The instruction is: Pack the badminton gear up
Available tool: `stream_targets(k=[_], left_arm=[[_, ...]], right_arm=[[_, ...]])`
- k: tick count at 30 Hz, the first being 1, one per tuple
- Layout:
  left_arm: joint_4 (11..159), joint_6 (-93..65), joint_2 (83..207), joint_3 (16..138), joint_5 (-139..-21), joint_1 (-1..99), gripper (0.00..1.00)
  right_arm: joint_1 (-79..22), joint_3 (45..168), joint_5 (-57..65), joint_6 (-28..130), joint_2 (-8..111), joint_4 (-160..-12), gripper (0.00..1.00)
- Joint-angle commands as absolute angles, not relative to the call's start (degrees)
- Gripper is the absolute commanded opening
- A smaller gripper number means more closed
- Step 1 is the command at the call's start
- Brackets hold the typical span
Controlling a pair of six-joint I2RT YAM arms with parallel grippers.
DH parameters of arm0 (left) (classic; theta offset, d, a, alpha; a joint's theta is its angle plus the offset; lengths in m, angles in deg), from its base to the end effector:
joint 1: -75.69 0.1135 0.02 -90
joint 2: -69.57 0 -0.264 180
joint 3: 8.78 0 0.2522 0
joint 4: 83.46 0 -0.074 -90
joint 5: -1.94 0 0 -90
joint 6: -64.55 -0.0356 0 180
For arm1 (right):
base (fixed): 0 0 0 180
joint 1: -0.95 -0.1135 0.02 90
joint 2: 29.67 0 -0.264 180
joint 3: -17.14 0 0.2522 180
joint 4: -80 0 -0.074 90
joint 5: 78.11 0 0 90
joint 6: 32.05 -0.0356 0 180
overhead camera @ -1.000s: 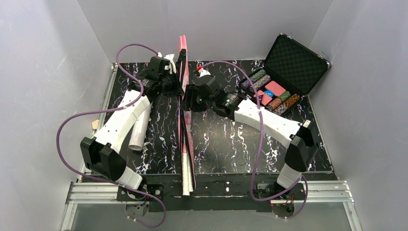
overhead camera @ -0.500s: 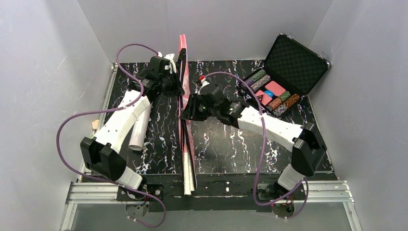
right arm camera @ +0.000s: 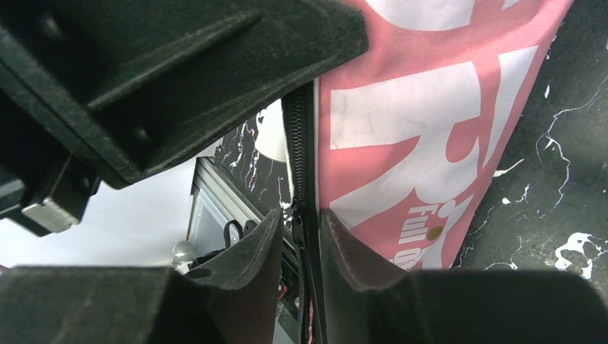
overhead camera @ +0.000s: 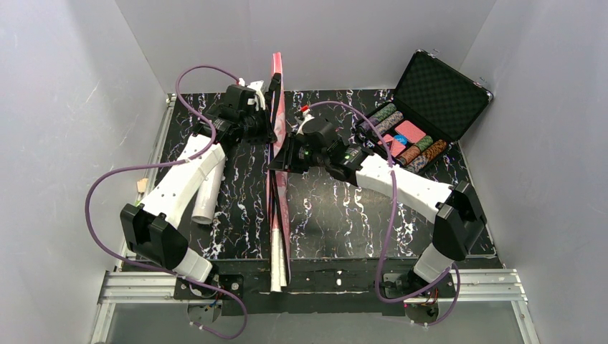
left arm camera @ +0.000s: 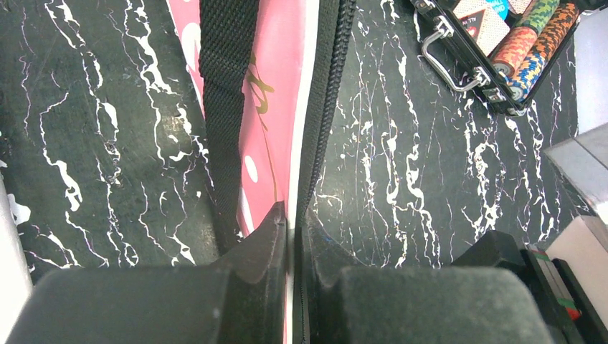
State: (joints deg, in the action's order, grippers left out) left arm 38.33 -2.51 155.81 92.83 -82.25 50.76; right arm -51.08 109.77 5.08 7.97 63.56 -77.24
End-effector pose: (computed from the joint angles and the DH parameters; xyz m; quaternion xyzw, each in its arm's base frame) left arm 0.2942 -0.1407 0.3694 0.0362 0.9148 -0.2045 0.3463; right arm 0.2350 0.3080 0.3311 -0.0475 0.8334 0.4574 0.3065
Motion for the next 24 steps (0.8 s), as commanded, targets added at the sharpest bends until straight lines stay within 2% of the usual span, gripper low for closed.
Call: stream_targets(k=[1,10,19,24], left_arm=[[42.15,-2.76,151.91,94.3,-81.06,50.56,0.0],[42.12,-3.02,152.1,94.35,-81.17,50.58,0.0],[42.39,-3.26,152.2,94.28,-81.21,50.47,0.0],[42.33,-3.43,152.15,94.31,-81.38,50.47,0.0]], right_arm=[[-50.67,111.49,2.93,6.56,63.76,-79.82,0.3],[-50.65,109.8,0.32,5.07,63.66,-80.17,0.18],[-50.82,108.52,-1.38,3.91,63.05,-80.47,0.33],[-50.91,108.66,-1.63,3.49,63.86,-80.63,0.34]])
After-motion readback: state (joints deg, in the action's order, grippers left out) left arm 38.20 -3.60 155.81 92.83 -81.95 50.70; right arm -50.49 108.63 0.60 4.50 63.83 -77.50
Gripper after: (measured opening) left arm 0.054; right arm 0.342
